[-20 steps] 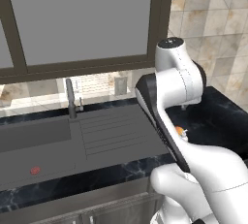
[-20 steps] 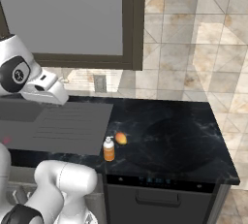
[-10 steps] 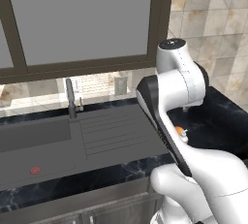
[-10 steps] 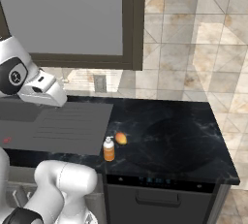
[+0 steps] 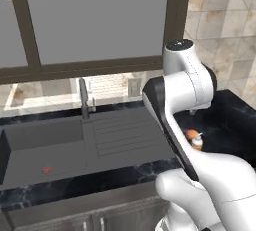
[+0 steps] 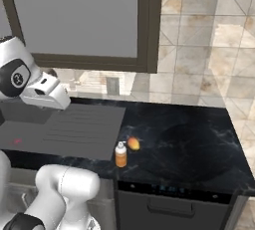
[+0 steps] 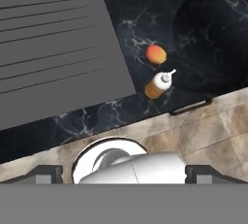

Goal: Open the cabinet. Pick the soap dispenser and place it next to the sink. Then close the cabinet.

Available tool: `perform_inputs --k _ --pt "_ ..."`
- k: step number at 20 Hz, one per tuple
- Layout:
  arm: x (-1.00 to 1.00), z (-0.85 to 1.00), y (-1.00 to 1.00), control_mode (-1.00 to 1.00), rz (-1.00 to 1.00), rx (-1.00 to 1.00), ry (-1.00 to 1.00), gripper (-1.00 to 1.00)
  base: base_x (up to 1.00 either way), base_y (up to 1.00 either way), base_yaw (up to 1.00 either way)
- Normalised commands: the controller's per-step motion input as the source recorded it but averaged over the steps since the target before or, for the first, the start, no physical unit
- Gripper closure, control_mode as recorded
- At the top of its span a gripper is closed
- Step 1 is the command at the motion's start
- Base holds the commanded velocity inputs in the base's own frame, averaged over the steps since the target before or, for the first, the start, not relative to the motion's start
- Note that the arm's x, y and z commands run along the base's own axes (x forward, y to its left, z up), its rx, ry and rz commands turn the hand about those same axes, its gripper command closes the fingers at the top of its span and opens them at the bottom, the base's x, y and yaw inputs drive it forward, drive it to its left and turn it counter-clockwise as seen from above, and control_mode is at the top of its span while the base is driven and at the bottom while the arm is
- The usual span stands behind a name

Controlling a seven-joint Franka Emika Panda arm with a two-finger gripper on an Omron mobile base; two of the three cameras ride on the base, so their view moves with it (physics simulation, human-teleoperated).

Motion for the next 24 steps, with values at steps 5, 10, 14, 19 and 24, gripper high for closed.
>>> perform_inputs --k 5,10,14,19,24 --pt "0.0 0.0 0.0 1.0 0.0 0.0 0.0 -1.0 -0.03 0.39 0.43" --pt "0.0 0.0 0.0 1.0 0.0 0.0 0.0 -1.0 0.14 0.11 0.64" --pt "0.0 0.0 0.0 1.0 0.0 0.0 0.0 -1.0 0.22 0.0 0.92" --pt "0.0 0.0 0.0 1.0 0.0 0.0 0.0 -1.0 0.03 0.01 1.0" --pt "0.0 0.0 0.0 1.0 0.0 0.0 0.0 -1.0 0.1 0.04 1.0"
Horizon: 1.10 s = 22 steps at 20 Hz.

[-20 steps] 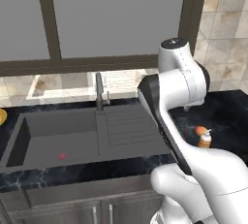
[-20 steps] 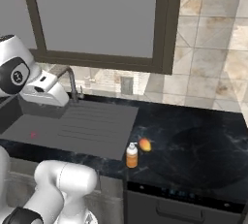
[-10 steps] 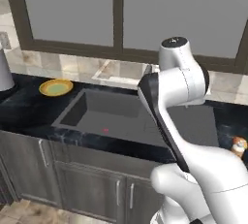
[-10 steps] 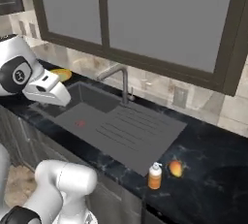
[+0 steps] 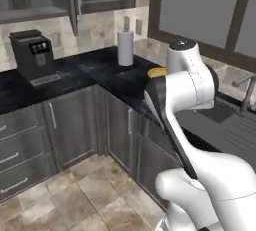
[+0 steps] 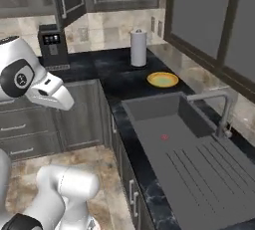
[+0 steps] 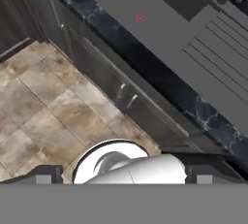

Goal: Open the cabinet. Pick the soap dispenser and place it next to the sink. Then close the cabinet.

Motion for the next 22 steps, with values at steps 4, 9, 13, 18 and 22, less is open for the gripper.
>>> perform_inputs --k 4,9,13,18,22 --pt "0.0 0.0 0.0 1.0 0.0 0.0 0.0 -1.0 0.06 0.06 1.0" --pt "0.0 0.0 0.0 1.0 0.0 0.0 0.0 -1.0 0.06 0.04 1.0" --pt "0.0 0.0 0.0 1.0 0.0 0.0 0.0 -1.0 0.33 -0.07 0.7" --pt "0.0 0.0 0.0 1.0 0.0 0.0 0.0 -1.0 0.63 -0.35 0.13" --pt "0.0 0.0 0.0 1.0 0.0 0.0 0.0 -1.0 0.59 -0.19 -0.02"
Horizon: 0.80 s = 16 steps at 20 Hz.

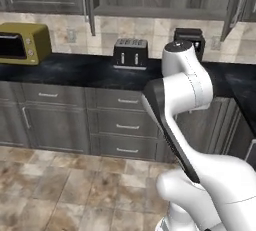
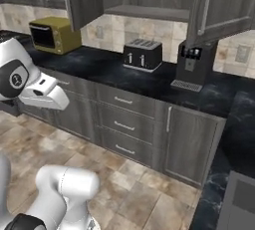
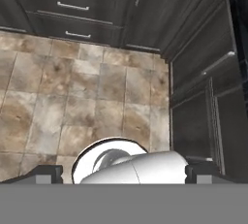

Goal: Open the cabinet. Pick the soap dispenser and place it next to the sink. Then close the cabinet.

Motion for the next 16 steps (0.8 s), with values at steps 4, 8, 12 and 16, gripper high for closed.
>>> perform_inputs --k 4,8,12,16 --pt "0.0 0.0 0.0 1.0 0.0 0.0 0.0 -1.0 0.64 -0.04 -0.15" --pt "0.0 0.0 0.0 1.0 0.0 0.0 0.0 -1.0 0.56 0.0 -0.21" --pt "0.0 0.0 0.0 1.0 0.0 0.0 0.0 -1.0 0.51 0.02 -0.26" --pt "0.0 0.0 0.0 1.0 0.0 0.0 0.0 -1.0 0.36 0.29 -0.25"
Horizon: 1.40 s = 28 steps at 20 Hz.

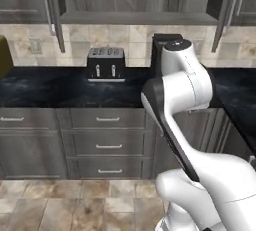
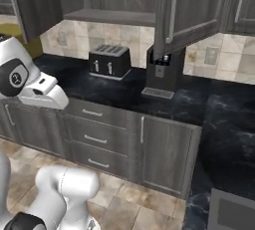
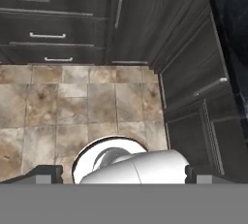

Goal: Open the cabinet. Pick the soap dispenser and place it next to the sink. Then close the cabinet.

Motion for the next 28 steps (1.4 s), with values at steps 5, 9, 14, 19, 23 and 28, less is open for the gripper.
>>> perform_inputs --k 5,9,14,19,23,28 --pt "0.0 0.0 0.0 1.0 0.0 0.0 0.0 -1.0 0.29 0.55 -0.17" --pt "0.0 0.0 0.0 1.0 0.0 0.0 0.0 -1.0 0.24 0.48 -0.21" --pt "0.0 0.0 0.0 1.0 0.0 0.0 0.0 -1.0 0.51 0.09 -0.06" --pt "0.0 0.0 0.0 1.0 0.0 0.0 0.0 -1.0 0.39 0.0 -0.02" --pt "0.0 0.0 0.0 1.0 0.0 0.0 0.0 -1.0 0.48 0.0 -0.04" --pt "0.0 0.0 0.0 1.0 0.0 0.0 0.0 -1.0 0.44 0.0 -0.08"
